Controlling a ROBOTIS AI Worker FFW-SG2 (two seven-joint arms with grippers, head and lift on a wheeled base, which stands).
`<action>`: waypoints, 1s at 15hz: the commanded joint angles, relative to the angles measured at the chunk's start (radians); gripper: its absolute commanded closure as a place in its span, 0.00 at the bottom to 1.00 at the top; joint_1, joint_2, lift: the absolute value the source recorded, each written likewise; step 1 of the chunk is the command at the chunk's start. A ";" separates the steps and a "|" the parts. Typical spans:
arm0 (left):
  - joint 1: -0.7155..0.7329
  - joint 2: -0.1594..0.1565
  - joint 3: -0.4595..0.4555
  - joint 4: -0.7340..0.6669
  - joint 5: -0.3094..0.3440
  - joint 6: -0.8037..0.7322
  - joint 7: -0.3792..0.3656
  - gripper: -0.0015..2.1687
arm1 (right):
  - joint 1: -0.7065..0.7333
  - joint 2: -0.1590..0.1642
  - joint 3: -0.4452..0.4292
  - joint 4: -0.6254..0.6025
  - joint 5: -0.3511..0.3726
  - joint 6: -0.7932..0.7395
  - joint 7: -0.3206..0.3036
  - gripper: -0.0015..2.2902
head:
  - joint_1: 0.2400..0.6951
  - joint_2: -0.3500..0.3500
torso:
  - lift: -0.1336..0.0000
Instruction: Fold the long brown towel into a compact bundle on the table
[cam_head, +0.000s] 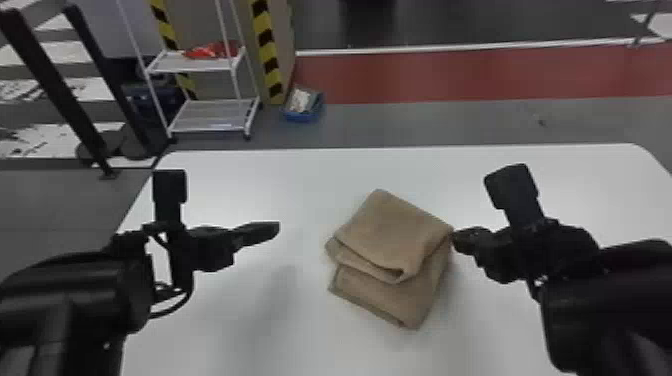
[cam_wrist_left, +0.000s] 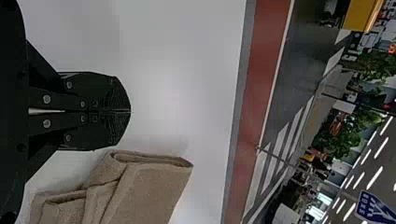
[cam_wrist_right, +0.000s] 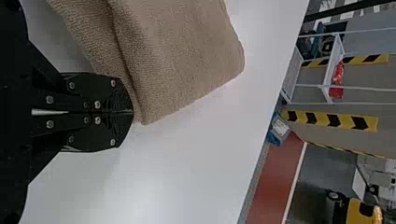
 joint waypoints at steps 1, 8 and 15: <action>0.001 0.003 -0.008 0.014 -0.001 -0.046 0.002 0.98 | -0.037 0.001 0.003 0.035 0.005 -0.006 0.000 0.89 | 1.00 0.65 | 0.08; 0.002 0.001 -0.123 0.126 -0.065 -0.260 -0.081 0.98 | -0.077 0.001 0.006 0.117 0.016 -0.061 -0.031 0.89 | 1.00 0.59 | 0.08; 0.042 0.004 -0.167 0.115 -0.104 -0.267 -0.196 0.98 | -0.158 0.001 0.016 0.269 0.007 -0.169 -0.036 0.89 | 1.00 0.54 | 0.08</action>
